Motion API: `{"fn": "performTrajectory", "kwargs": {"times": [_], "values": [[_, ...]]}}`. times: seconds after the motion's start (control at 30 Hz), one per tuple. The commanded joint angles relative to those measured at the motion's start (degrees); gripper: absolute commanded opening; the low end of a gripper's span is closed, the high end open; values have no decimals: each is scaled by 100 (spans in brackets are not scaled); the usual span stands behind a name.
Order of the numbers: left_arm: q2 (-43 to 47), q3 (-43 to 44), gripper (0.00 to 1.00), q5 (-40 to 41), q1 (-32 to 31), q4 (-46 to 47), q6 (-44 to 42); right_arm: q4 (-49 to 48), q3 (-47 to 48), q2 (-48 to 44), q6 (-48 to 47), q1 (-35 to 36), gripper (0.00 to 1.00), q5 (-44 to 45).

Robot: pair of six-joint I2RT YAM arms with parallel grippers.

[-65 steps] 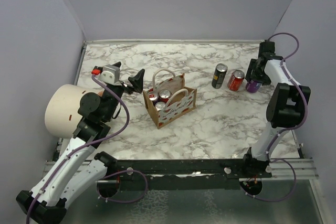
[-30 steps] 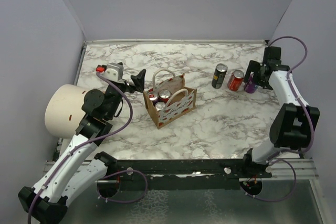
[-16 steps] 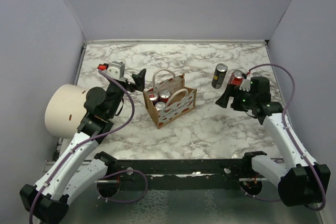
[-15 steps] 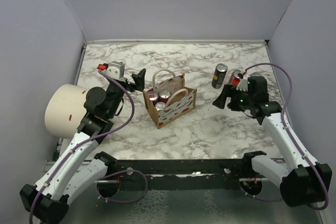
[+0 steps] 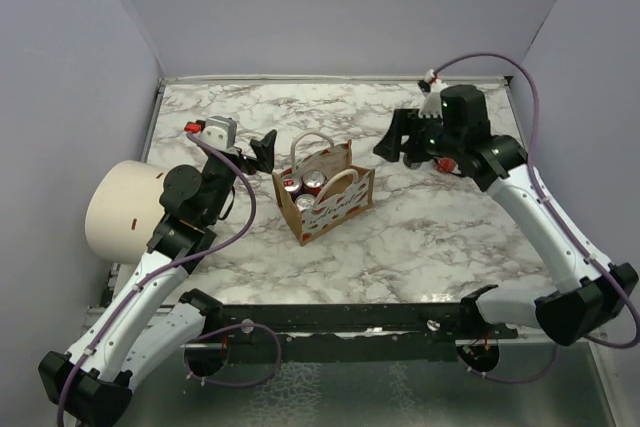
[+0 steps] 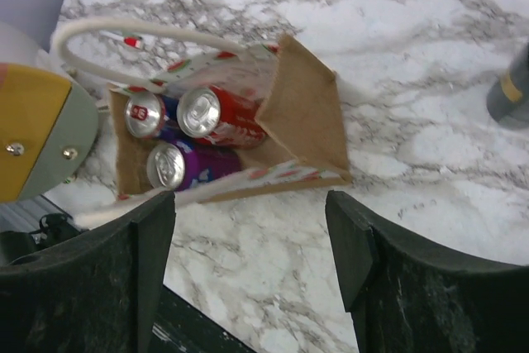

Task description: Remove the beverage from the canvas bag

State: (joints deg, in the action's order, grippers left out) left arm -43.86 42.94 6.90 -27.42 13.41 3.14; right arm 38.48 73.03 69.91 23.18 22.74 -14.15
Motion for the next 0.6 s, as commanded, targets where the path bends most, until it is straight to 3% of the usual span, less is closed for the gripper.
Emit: {"fn": "performTrajectory", "kwargs": {"times": [0.0,0.23,0.57], "values": [[-7,-31,97,-66,35,162,40,416,1224,911,-233,739,70,782],[-6,-42,97,-1,48,154,-1,482,2030,2452,-587,2092,64,1733],[-15,-49,97,5,57,164,-16,645,2168,3680,-974,2747,56,2500]]}}
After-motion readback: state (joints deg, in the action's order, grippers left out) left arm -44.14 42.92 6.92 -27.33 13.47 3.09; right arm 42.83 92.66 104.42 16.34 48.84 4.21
